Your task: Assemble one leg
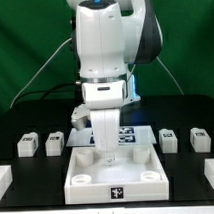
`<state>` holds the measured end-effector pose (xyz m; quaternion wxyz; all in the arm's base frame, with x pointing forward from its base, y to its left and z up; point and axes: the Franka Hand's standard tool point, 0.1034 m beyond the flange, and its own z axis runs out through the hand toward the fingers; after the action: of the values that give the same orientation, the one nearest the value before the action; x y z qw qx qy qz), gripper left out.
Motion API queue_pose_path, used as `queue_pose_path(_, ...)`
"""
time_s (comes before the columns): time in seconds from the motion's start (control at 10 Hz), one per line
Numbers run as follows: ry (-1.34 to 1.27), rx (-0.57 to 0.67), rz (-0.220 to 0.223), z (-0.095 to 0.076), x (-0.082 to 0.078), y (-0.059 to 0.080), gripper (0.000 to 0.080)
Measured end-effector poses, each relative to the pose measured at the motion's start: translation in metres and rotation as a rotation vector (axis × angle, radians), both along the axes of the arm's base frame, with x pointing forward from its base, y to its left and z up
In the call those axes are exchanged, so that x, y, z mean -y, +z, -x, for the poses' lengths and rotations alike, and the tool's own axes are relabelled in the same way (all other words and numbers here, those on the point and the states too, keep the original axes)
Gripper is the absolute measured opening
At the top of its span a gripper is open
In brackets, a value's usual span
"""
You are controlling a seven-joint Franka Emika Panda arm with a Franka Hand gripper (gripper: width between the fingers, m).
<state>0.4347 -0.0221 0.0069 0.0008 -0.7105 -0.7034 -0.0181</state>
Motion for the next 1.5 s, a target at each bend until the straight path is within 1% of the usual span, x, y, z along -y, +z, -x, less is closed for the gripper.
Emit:
queue_pose_path(0.1, 0.0, 0.0, 0.0, 0.0, 0.0, 0.0, 0.035)
queue_pose_path(0.2, 0.0, 0.0, 0.0, 0.0, 0.0, 0.0, 0.035)
queue_pose_path(0.4, -0.001, 0.0, 0.0, 0.0, 0.0, 0.0, 0.0075)
queue_pose_path(0.5, -0.001, 0.0, 0.0, 0.0, 0.0, 0.0, 0.0075)
queue_pose_path(0.6, -0.002, 0.0, 0.0, 0.0, 0.0, 0.0, 0.0057)
queue_pose_path(1.1, -0.002, 0.0, 0.0, 0.0, 0.0, 0.0, 0.0057)
queue_pose_path(1.2, -0.003, 0.001, 0.0, -0.002, -0.002, 0.001, 0.0057)
queue_pose_path(1.4, 0.007, 0.025, -0.006, -0.029, -0.03, 0.01, 0.0057)
queue_pose_path(1.5, 0.014, 0.02, -0.009, -0.042, -0.042, 0.011, 0.0057)
